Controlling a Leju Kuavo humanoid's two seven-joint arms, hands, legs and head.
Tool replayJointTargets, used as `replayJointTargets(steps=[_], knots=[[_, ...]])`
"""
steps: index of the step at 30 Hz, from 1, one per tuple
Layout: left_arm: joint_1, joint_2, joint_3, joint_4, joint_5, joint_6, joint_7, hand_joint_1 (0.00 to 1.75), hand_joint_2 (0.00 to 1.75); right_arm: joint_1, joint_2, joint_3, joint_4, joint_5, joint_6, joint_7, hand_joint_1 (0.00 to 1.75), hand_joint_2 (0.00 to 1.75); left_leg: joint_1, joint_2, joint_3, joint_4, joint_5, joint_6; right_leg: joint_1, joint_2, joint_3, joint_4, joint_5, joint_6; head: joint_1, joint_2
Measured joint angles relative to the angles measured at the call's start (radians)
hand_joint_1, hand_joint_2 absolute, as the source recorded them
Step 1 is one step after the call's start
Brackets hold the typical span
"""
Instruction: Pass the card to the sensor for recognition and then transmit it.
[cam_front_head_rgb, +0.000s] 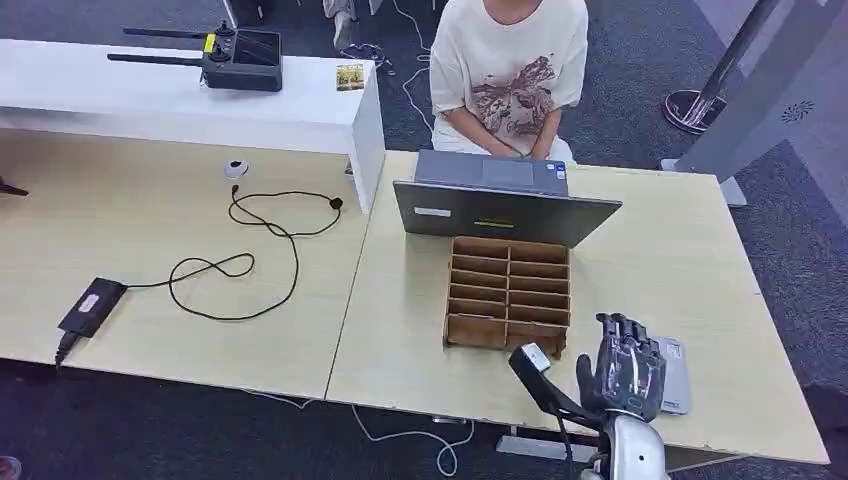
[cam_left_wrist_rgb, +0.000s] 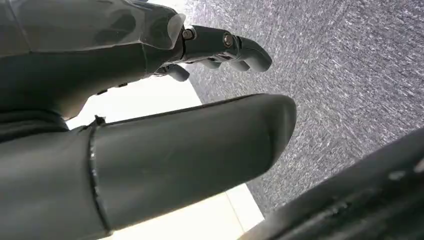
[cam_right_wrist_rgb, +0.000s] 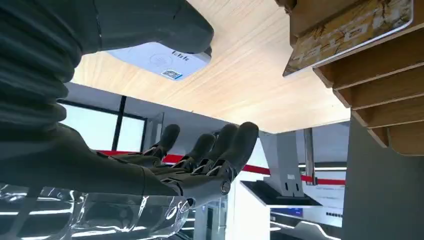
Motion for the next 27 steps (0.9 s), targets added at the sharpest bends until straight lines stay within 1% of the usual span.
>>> replayJointTargets(steps=[2, 11, 14, 15, 18, 19, 21, 27], knots=[[0.000, 0.001, -0.002, 0.000, -0.001, -0.002, -0.002, 0.00, 0.00, 0.000, 0.003, 0.000, 0.000, 0.000, 0.000, 0.003, 0.66, 1.75, 0.000, 0.000, 0.000, 0.000, 0.000, 0.000, 0.000, 0.000, 0.000, 0.000, 0.000, 0.000, 0.000, 0.000], [0.000, 0.002, -0.006, 0.000, -0.001, -0.004, -0.002, 0.00, 0.00, -0.003, 0.012, 0.006, 0.008, 0.001, 0.000, 0.001, 0.68, 1.75, 0.000, 0.000, 0.000, 0.000, 0.000, 0.000, 0.000, 0.000, 0.000, 0.000, 0.000, 0.000, 0.000, 0.000], [0.000, 0.002, -0.006, 0.000, -0.002, -0.004, -0.002, 0.00, 0.00, -0.008, 0.020, 0.014, 0.009, 0.005, 0.000, -0.002, 0.63, 1.75, 0.000, 0.000, 0.000, 0.000, 0.000, 0.000, 0.000, 0.000, 0.000, 0.000, 0.000, 0.000, 0.000, 0.000], [0.000, 0.002, -0.006, 0.000, -0.001, -0.005, -0.002, 0.00, 0.00, -0.009, 0.022, 0.016, 0.009, 0.006, 0.001, -0.002, 0.65, 1.75, 0.000, 0.000, 0.000, 0.000, 0.000, 0.000, 0.000, 0.000, 0.000, 0.000, 0.000, 0.000, 0.000, 0.000], [0.000, 0.002, -0.006, 0.000, -0.003, -0.006, -0.002, 0.00, 0.00, -0.014, 0.027, 0.024, 0.012, 0.008, 0.002, -0.002, 0.61, 1.75, 0.000, 0.000, 0.000, 0.000, 0.000, 0.000, 0.000, 0.000, 0.000, 0.000, 0.000, 0.000, 0.000, 0.000], [-0.001, 0.002, -0.006, 0.000, -0.004, -0.007, -0.002, 0.00, 0.00, -0.015, 0.027, 0.026, 0.013, 0.008, 0.002, -0.002, 0.65, 1.75, 0.000, 0.000, 0.000, 0.000, 0.000, 0.000, 0.000, 0.000, 0.000, 0.000, 0.000, 0.000, 0.000, 0.000], [-0.001, 0.002, -0.006, 0.000, -0.005, -0.012, -0.002, 0.00, 0.00, -0.018, 0.029, 0.029, 0.014, 0.009, 0.003, -0.002, 0.63, 1.75, 0.000, 0.000, 0.000, 0.000, 0.000, 0.000, 0.000, 0.000, 0.000, 0.000, 0.000, 0.000, 0.000, 0.000], [-0.002, 0.002, -0.006, 0.000, -0.007, -0.014, -0.002, 0.00, 0.00, -0.020, 0.037, 0.037, 0.014, 0.010, 0.008, -0.004, 0.66, 1.75, 0.000, 0.000, 0.000, 0.000, 0.000, 0.000, 0.000, 0.000, 0.000, 0.000, 0.000, 0.000, 0.000, 0.000]])
